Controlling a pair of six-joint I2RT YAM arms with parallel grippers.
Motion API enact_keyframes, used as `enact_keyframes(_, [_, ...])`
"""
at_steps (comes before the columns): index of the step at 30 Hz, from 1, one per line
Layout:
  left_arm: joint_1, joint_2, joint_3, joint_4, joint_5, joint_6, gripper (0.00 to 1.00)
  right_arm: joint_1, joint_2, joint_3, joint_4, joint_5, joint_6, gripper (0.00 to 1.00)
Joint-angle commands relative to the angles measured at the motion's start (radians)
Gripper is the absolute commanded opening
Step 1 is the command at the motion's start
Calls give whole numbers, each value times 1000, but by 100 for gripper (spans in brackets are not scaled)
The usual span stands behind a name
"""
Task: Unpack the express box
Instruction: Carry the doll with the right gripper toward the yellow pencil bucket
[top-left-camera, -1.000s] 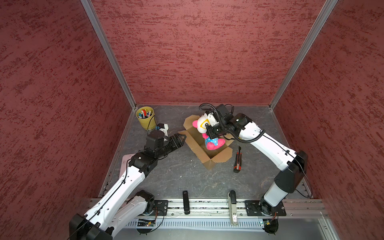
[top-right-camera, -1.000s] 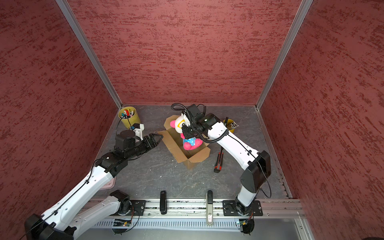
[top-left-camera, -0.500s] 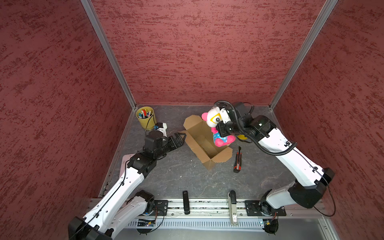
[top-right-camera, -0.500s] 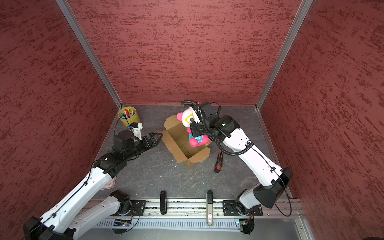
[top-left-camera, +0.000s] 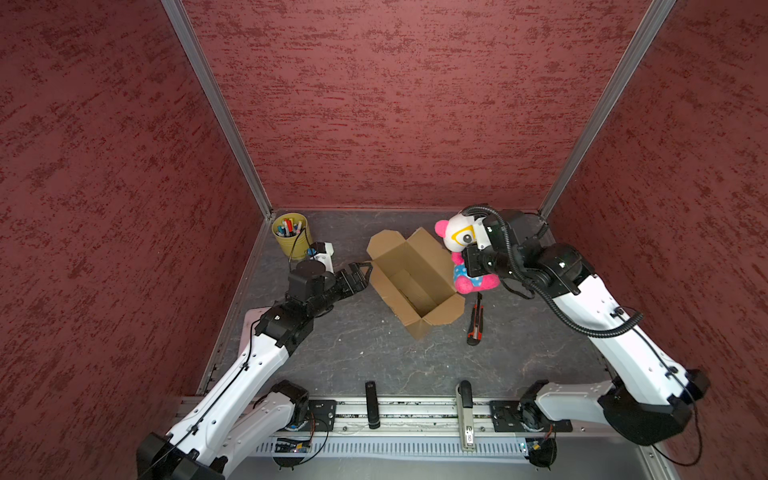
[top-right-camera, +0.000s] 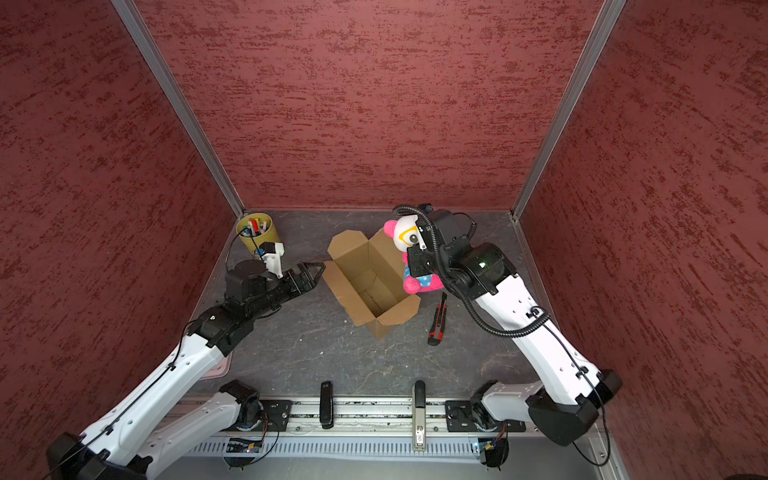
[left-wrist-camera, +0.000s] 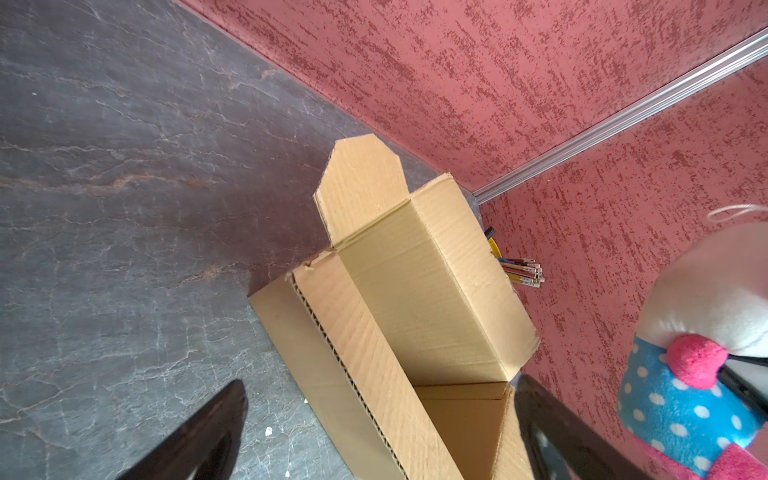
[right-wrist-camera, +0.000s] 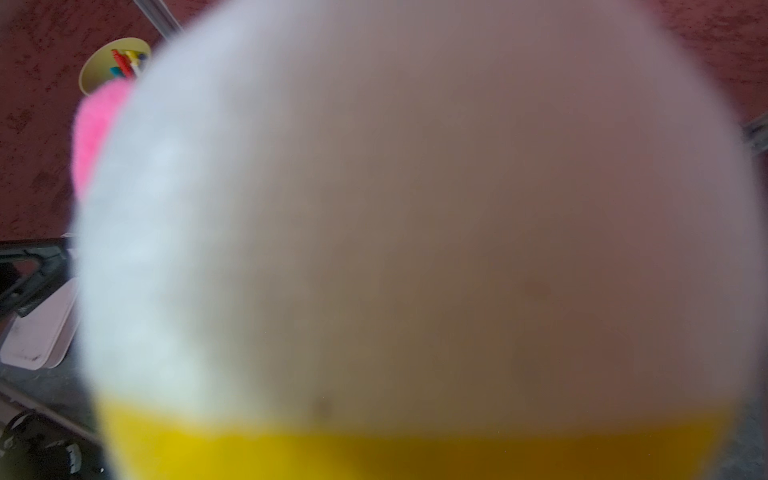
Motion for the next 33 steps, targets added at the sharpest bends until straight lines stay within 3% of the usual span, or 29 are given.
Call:
enact_keyframes(1, [3, 6, -9, 37, -20, 20, 100, -43, -60, -39, -5, 62, 34, 18])
enact_keyframes(12, [-2, 26, -4, 56, -43, 20, 100, -202, -164, -199, 15, 54, 33, 18])
enact_keyframes(33, [-17, 52, -1, 52, -91, 19, 100, -613, -197, -498, 220, -184, -32, 18])
